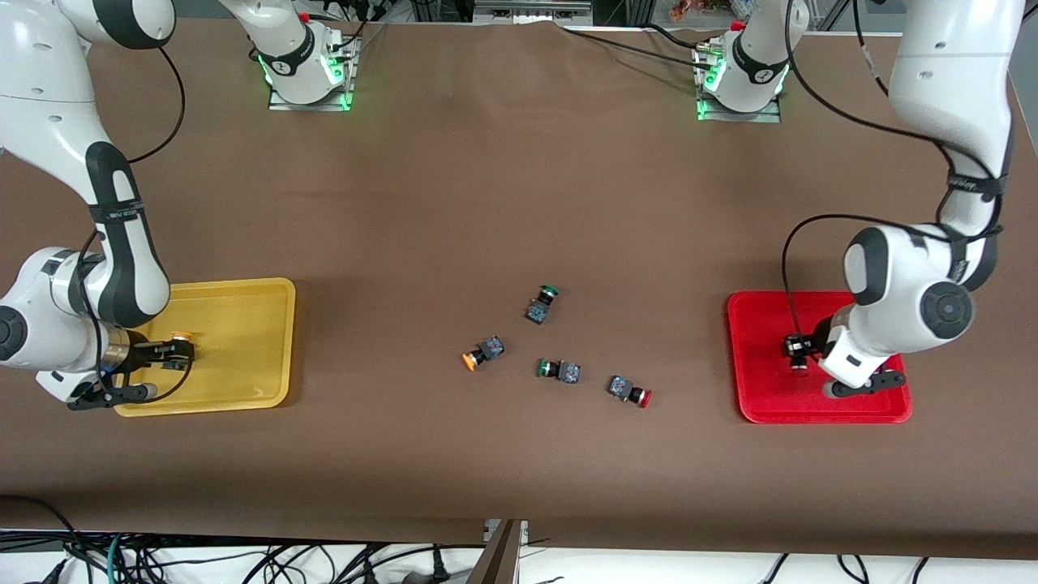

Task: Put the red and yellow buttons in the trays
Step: 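Release the yellow button in the yellow tray while the left gripper places red, then grasp another yellow button with the right gripper while the left gripper grasps red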

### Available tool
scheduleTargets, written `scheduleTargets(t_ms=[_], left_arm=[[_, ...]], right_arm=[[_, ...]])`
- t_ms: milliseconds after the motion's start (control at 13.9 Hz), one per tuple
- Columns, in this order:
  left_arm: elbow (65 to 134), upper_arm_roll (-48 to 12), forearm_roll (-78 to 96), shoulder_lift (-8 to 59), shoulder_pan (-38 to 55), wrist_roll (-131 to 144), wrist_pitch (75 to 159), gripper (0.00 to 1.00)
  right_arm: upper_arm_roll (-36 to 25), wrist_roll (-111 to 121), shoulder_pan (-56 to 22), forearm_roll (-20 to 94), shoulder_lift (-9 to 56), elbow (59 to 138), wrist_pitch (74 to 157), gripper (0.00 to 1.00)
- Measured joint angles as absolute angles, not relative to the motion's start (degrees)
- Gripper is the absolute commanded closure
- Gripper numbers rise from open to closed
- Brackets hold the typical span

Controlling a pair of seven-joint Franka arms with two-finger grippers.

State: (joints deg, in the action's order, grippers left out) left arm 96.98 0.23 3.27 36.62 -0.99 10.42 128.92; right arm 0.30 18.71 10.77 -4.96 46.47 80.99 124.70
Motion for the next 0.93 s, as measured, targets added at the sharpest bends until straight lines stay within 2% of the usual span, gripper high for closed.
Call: scheduleTargets(t_ms=[72,143,215,287,646,789,932], left_arm=[[96.8,0.1,3.3,38.0,-1.0,11.9,129.8,0.88],[96.5,0.1,3.3,38.8,-1.0,12.9,130.2,0.73],[96.2,0.1,3.3,39.2,-1.0,13.6,130.3,0.10],[96.1,0.1,3.3,39.3,-1.0,14.1,130.3,0.00],[94.9,0.1,3.3,39.4,-1.0,14.3,130.6,0.00],[91.0,0.0,3.3,39.4,-0.9,14.2,128.1,0.00],[84.7,-0.4,3.2,39.3,-0.6,14.0,120.9,0.00]], right_arm=[[1.0,18.1,9.9,-4.9,46.1,80.6,124.7,0.01],[1.4,16.2,8.4,-4.9,45.6,80.3,124.5,0.01],[1.6,13.4,6.5,-4.9,45.1,80.2,124.2,0.01],[1.7,10.2,4.6,-4.9,44.7,80.1,123.6,0.01],[3.0,-9.3,-2.7,-4.9,43.8,80.1,122.4,0.01],[3.3,-19.1,-6.6,-4.8,43.4,80.1,122.4,0.01],[3.5,-29.9,-11.0,-4.8,43.0,80.1,122.4,0.01]])
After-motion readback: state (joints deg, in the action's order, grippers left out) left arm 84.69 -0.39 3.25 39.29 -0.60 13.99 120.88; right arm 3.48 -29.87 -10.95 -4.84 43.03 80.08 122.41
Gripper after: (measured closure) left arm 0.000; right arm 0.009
